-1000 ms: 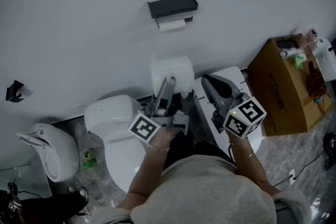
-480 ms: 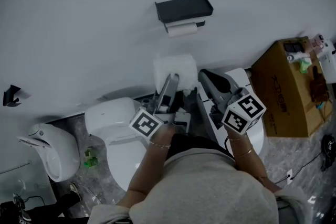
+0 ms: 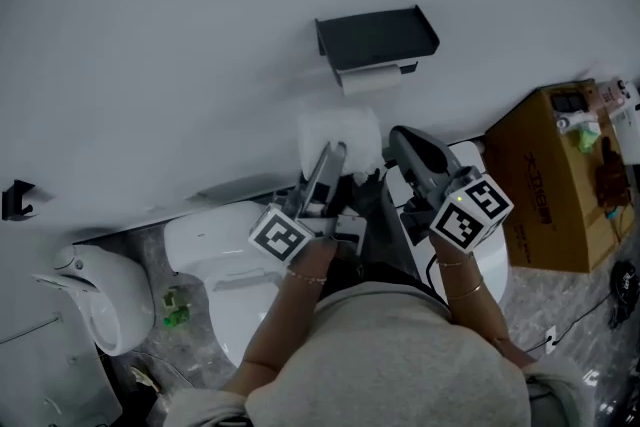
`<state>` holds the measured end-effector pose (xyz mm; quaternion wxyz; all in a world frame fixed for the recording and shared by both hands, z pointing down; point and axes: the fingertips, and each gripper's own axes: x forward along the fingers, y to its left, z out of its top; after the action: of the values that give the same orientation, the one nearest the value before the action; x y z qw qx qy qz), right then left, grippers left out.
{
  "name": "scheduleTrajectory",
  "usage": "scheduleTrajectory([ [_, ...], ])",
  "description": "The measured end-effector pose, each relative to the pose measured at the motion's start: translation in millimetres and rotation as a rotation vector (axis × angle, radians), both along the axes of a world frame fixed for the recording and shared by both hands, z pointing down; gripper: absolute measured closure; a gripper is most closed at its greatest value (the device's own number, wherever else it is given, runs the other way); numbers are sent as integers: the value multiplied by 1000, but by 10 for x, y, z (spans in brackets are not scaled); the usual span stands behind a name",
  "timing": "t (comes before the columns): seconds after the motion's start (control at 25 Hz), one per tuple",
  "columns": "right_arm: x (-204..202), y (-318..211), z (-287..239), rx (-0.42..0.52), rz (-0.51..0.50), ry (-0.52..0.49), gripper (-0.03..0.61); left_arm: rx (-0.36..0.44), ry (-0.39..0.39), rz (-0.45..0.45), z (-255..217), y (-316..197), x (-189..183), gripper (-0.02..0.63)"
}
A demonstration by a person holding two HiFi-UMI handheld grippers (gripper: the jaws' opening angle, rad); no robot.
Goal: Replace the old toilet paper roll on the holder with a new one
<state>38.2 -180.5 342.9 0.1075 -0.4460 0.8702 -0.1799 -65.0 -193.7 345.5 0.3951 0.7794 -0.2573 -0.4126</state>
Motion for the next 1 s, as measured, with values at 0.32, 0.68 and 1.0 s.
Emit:
scheduleTrajectory([
  [0.32,148,-313,112,-35,86,-51,581,-31,-19,62,175,-263,75,147],
  [0.68,192,-444,96,-46,115,-140,581,-49,-45,63,288,-363,76,147],
  [1.0,102,-560,167,-87,12,-251,574,-69,-87,17,383,-421,60,147],
])
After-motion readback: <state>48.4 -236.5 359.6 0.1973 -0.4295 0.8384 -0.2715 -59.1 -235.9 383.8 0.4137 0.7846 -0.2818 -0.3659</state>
